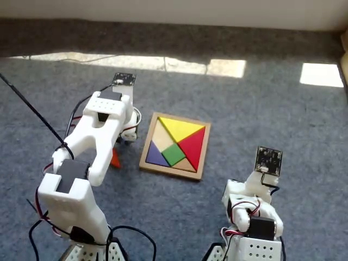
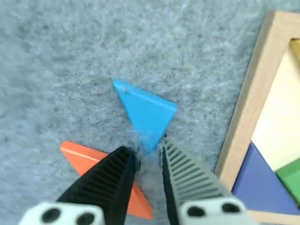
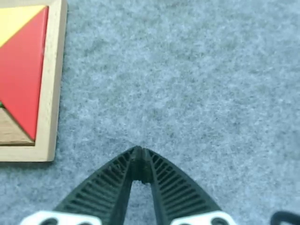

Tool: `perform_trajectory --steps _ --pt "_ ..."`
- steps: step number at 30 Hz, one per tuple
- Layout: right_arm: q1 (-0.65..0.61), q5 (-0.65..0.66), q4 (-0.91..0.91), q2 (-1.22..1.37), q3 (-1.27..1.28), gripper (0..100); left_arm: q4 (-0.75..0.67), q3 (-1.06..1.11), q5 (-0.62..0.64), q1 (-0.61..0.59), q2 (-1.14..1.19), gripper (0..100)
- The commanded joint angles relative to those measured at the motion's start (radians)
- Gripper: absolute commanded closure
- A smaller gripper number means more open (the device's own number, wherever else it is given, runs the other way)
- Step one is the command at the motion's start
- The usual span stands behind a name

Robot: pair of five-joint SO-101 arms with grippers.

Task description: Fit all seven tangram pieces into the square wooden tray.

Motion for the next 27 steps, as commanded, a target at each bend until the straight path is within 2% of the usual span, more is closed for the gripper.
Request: perform_trajectory --steps 1,3,6,10,16,20,27 --pt "0.008 -0.008 0.008 -0.01 0.093 98.6 0.009 -0.048 -0.021 -0.012 -0.008 92" --pt "0.008 -0.008 0.008 -0.01 0.093 98.6 0.009 -0.056 -0.032 -0.008 -0.01 91" --pt "0.008 -0.008 0.008 -0.01 0.093 98.6 0.074 -0.097 -0.012 -0.016 -0.008 81" --pt "0.008 -0.008 0.008 -0.01 0.093 98.6 0.117 -0.159 0.117 -0.058 -0.001 69" --pt "0.008 -0.008 0.008 -0.01 0.093 98.6 0.107 -0.188 0.144 -0.073 0.007 69" --pt "0.008 -0.008 0.008 -0.01 0.093 98.6 -0.003 -0.12 0.144 -0.073 0.007 69" --pt "0.008 -0.008 0.008 -0.01 0.093 98.6 -0.097 -0.065 0.141 -0.073 0.007 78"
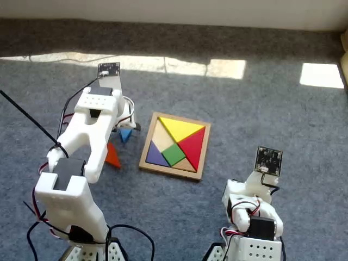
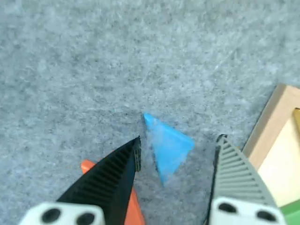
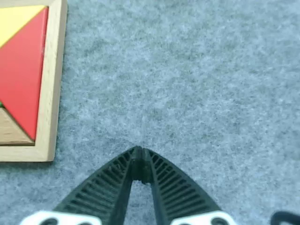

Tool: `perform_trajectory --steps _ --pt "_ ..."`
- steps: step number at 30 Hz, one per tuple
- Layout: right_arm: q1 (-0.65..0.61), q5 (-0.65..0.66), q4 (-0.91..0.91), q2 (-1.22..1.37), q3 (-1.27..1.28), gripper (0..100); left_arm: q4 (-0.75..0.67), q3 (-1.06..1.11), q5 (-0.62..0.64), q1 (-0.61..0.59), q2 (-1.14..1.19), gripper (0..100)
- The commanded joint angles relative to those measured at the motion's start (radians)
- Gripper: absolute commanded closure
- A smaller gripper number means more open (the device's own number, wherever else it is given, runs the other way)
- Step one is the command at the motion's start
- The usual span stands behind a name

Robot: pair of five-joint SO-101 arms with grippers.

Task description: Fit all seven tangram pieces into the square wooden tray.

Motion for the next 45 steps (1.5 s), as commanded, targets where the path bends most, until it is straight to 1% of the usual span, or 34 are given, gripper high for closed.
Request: perform_trajectory --steps 1,4,7,13,16,19,22,25,29,32,37,45 --pt "0.008 -0.008 0.008 -0.01 0.093 98.6 -0.021 -0.004 0.006 -0.015 -0.007 78" --pt "0.008 -0.008 0.008 -0.01 0.093 98.6 -0.021 -0.002 0.008 -0.015 0.015 79" --pt "0.008 -0.008 0.008 -0.01 0.093 98.6 -0.017 -0.051 0.008 -0.015 0.064 79" --pt "0.008 -0.008 0.008 -0.01 0.093 98.6 0.123 -0.182 0.005 -0.015 0.156 79" --pt "0.008 -0.008 0.008 -0.01 0.093 98.6 0.166 -0.236 0.005 -0.015 0.196 79" --pt "0.008 -0.008 0.008 -0.01 0.093 98.6 0.175 -0.255 0.003 -0.015 0.213 80" --pt "0.008 -0.008 0.008 -0.01 0.093 98.6 0.169 -0.255 0.002 -0.015 0.211 87" --pt "0.008 -0.008 0.008 -0.01 0.093 98.6 0.169 -0.255 0.002 -0.015 0.211 90" --pt "0.008 -0.008 0.008 -0.01 0.093 98.6 0.17 -0.255 -0.003 -0.008 0.211 91" --pt "0.008 -0.008 0.008 -0.01 0.093 98.6 0.17 -0.255 -0.046 -0.008 0.211 91" --pt "0.008 -0.008 0.008 -0.01 0.093 98.6 0.175 -0.257 -0.054 -0.008 0.203 91" --pt "0.008 -0.008 0.008 -0.01 0.093 98.6 0.175 -0.159 -0.055 0.008 0.01 91"
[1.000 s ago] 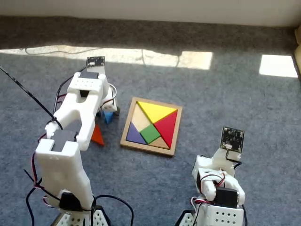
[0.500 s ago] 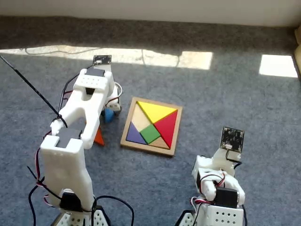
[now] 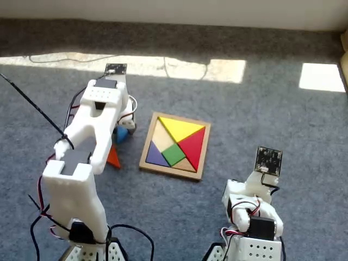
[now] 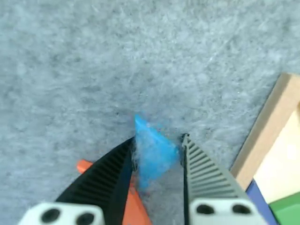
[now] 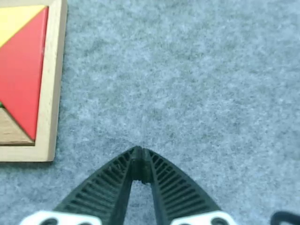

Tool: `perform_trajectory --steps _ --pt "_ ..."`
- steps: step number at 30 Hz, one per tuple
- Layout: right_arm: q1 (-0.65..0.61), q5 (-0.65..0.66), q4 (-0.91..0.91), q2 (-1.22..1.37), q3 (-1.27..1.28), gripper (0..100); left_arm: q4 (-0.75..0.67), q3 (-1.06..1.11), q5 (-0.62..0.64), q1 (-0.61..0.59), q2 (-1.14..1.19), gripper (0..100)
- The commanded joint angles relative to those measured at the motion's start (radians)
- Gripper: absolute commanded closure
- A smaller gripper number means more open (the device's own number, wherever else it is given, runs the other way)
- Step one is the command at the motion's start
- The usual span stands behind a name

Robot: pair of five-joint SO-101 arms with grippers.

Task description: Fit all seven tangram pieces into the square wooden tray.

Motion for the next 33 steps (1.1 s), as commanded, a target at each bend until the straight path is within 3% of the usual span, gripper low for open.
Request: perform_trajectory --steps 1,10,14,20,26,33 --pt "0.008 -0.008 0.008 -0.01 0.093 98.6 0.006 0.041 -0.008 0.022 -0.143 91" --pt "0.008 -0.008 0.008 -0.01 0.093 98.6 -0.002 0.077 -0.006 0.228 -0.251 91" --pt "0.008 -0.008 0.008 -0.01 0.093 98.6 -0.084 0.088 -0.038 0.306 -0.234 90" --pt "0.008 -0.008 0.008 -0.01 0.093 98.6 -0.135 0.077 -0.106 0.348 -0.15 90" --pt "0.008 -0.008 0.008 -0.01 0.093 98.6 -0.13 0.087 -0.098 0.384 -0.134 78" --pt "0.008 -0.008 0.008 -0.01 0.093 98.6 -0.129 0.081 -0.098 0.381 -0.136 76"
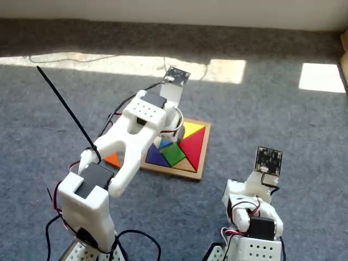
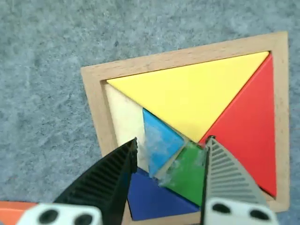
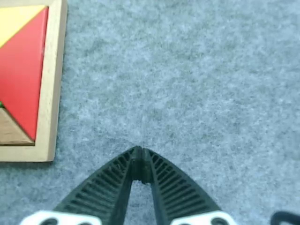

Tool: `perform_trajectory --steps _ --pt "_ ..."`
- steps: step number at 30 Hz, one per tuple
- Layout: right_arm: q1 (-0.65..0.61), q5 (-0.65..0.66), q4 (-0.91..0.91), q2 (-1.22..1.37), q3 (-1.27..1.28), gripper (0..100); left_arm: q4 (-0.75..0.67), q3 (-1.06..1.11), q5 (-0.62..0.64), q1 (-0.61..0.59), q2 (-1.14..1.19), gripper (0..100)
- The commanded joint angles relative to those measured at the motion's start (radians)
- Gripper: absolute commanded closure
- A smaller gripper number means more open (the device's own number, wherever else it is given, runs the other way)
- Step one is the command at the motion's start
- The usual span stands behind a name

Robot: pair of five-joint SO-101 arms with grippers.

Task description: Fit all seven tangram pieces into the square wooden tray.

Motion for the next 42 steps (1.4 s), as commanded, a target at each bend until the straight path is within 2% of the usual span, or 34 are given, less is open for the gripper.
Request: perform_trajectory --steps 1,6,12,16,19,25,31,42 --pt "0.008 -0.008 0.008 -0.01 0.093 98.6 -0.011 -0.012 -0.002 0.013 -0.012 76" --pt "0.008 -0.008 0.008 -0.01 0.093 98.6 0.075 -0.031 -0.002 -0.053 -0.09 77" --pt "0.008 -0.008 0.008 -0.01 0.093 98.6 0.201 -0.028 -0.009 -0.234 -0.185 77" --pt "0.008 -0.008 0.008 -0.01 0.093 98.6 0.21 0.022 -0.017 -0.352 -0.194 76" --pt "0.008 -0.008 0.008 -0.01 0.093 98.6 0.21 0.082 -0.089 -0.403 -0.196 73" --pt "0.008 -0.008 0.008 -0.01 0.093 98.6 0.21 0.147 -0.089 -0.521 -0.196 71" --pt "0.008 -0.008 0.008 -0.01 0.093 98.6 0.204 0.234 -0.094 -0.553 -0.186 72" --pt "0.008 -0.008 0.008 -0.01 0.093 98.6 0.031 0.297 -0.095 -0.539 -0.143 72"
